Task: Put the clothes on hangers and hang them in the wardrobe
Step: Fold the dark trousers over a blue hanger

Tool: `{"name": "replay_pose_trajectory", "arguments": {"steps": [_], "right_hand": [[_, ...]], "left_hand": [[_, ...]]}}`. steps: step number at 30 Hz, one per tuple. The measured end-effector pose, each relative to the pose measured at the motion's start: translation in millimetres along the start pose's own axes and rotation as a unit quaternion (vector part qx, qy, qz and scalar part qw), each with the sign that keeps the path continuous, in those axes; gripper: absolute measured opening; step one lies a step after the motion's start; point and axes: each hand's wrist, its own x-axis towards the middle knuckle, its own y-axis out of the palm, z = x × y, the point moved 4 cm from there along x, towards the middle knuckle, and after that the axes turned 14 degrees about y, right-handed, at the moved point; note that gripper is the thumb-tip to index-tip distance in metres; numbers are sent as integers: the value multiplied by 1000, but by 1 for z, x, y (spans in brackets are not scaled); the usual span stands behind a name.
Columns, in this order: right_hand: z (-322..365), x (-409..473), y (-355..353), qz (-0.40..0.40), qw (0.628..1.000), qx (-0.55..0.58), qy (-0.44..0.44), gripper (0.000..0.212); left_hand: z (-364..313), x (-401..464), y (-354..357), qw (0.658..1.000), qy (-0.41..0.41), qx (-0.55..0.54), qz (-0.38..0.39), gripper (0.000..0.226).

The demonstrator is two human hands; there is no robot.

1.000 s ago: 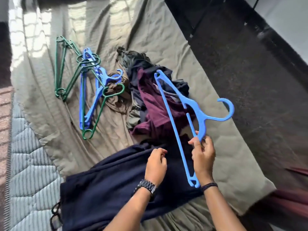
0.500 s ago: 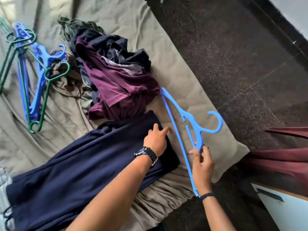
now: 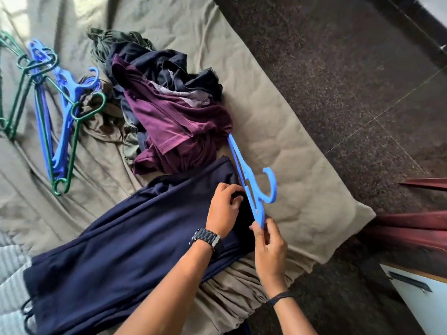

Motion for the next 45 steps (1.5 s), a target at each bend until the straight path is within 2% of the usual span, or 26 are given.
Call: {"name": "replay_pose_trajectory", "arguments": {"steps": [5,8,10,12,15,16,18,21,23,25,27,29,30,31,33,35,36,37,39,41,43,45], "right_hand": [[3,-29,16,11,999,-19,-32,31],[8,-42,23,14,998,-27,-54,28],[8,-47,28,24,997,-27,-61,32],[4,-48,33,31,997,-37,-59,35],[-4,-47,40,51,996,-54,-54,39],[-5,-48,41,59,995,-62,-58,38],[-4,-50,44,88,991,-77,-70,37],[-2,-59,48,169,977,-111,-68,44],[0,-61,48,248,958,-136,-52,45],[4,-54,44,288,941,-168,-56,48],[12,-33,36,253,951,-166,-60,50],[17,-1,26,144,968,-198,-46,42],[17,17,24,98,965,-240,-30,39],[18,32,24,82,957,-278,-7,40],[19,57,31,118,945,-299,65,52],[24,72,38,146,948,-259,117,57],[26,78,42,154,953,-226,133,52],[27,81,46,173,953,-194,155,43],[24,80,55,237,938,-169,190,22],[21,76,62,263,928,-174,199,33],[26,75,63,250,938,-156,184,36],[34,72,64,261,940,-121,182,37]], "left_hand": [[6,-9,-9,992,-40,-120,5,21],[7,-23,-19,961,-119,-249,16,20],[3,-33,-19,901,-188,-390,28,24],[0,-43,-17,840,-254,-479,10,25],[-1,-56,-25,760,-329,-549,-107,19],[-1,-60,-28,735,-336,-575,-128,24],[-1,-66,-38,715,-323,-609,-120,45],[1,-78,-47,728,-289,-614,-101,73],[2,-87,-52,741,-257,-611,-112,82],[5,-95,-56,735,-226,-626,-125,91],[4,-102,-59,725,-207,-646,-121,106],[4,-110,-55,711,-214,-659,-121,114],[4,-113,-52,690,-219,-676,-134,109],[5,-116,-51,654,-221,-707,-154,96],[6,-117,-52,582,-202,-761,-200,67],[10,-118,-54,554,-165,-785,-225,66],[12,-119,-53,559,-158,-781,-232,70],[13,-121,-51,577,-160,-765,-235,76],[11,-127,-46,661,-173,-698,-214,95],[10,-131,-45,737,-156,-633,-176,98],[9,-131,-44,776,-137,-602,-130,95],[11,-131,-41,822,-165,-538,-85,79]]}}
